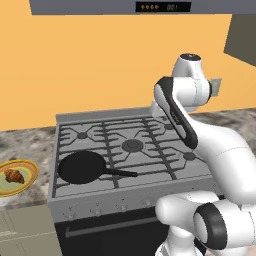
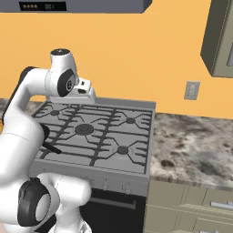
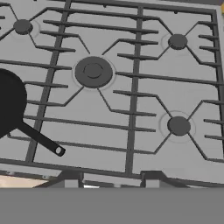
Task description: Pick the croissant and place it on the pan. Then turn on the stove to warm the croissant.
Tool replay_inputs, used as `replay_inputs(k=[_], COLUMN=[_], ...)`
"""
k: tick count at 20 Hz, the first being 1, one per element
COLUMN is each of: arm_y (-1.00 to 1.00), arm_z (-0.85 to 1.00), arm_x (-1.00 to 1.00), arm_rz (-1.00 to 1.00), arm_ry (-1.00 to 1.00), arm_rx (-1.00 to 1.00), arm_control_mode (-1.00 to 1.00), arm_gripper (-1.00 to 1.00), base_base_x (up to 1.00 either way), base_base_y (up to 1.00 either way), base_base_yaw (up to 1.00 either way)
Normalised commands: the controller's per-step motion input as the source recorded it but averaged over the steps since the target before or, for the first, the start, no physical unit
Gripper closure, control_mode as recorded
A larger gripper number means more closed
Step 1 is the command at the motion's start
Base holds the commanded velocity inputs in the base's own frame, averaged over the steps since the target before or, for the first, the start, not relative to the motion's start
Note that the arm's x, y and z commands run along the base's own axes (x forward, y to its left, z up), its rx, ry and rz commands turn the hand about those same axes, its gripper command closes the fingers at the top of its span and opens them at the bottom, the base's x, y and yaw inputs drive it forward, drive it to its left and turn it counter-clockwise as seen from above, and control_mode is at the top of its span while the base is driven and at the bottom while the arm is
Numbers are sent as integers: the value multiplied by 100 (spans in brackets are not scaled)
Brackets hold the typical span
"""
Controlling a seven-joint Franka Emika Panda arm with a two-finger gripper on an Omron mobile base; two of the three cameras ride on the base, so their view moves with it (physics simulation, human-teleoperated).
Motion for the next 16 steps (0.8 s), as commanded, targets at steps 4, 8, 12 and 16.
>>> replay_inputs(k=[4,8,12,16], arm_y=[14,33,42,44], arm_z=[0,-1,-2,-4], arm_x=[0,0,-8,-18], arm_rz=[3,10,10,12], arm_ry=[-2,-2,0,0], arm_rx=[0,0,0,0], arm_control_mode=[-100,-100,-100,-100], arm_gripper=[-100,-100,-100,-100], base_base_x=[0,0,0,0], base_base_y=[0,0,0,0], base_base_yaw=[0,0,0,0])
